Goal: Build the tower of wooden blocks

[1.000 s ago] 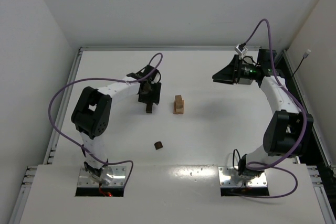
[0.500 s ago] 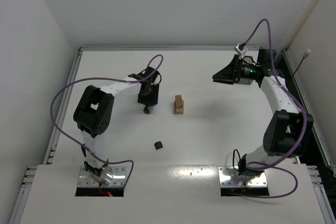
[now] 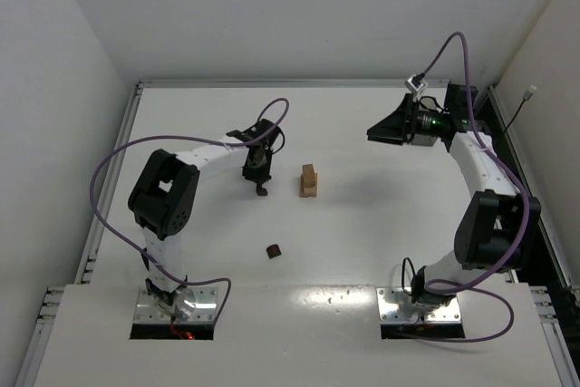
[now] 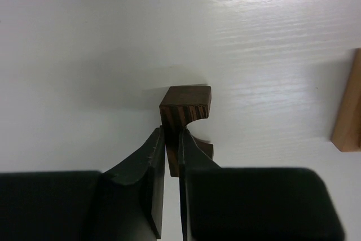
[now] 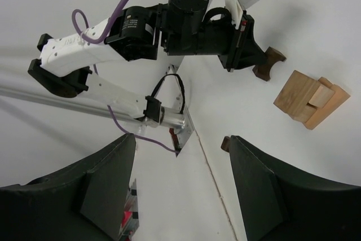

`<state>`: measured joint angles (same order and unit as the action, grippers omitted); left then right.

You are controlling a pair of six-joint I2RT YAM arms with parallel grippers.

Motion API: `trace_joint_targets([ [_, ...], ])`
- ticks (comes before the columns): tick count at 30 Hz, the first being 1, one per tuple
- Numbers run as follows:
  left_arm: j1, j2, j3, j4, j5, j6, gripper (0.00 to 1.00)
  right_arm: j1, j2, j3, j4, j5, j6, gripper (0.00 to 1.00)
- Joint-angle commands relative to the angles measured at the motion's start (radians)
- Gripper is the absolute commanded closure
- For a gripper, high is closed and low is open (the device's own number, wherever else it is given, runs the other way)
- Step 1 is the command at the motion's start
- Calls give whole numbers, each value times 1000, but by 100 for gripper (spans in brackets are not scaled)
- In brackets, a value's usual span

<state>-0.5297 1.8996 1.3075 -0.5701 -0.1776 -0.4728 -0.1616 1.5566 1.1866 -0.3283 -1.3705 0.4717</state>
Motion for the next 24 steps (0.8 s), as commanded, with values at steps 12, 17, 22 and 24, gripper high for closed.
trace_joint_targets([
  [12,10,-3,-11,-28,-109,43,100,-4,-46,-5,46,-29,8,36],
  [17,137,-108,-20,50,458,138,100,7,-36,-53,121,-48,59,36],
  [22,279,-68,-28,296,1169,17,100,39,9,-84,184,-48,131,36],
  [24,289,-68,-59,401,1299,-96,100,74,20,-39,132,-48,73,37],
])
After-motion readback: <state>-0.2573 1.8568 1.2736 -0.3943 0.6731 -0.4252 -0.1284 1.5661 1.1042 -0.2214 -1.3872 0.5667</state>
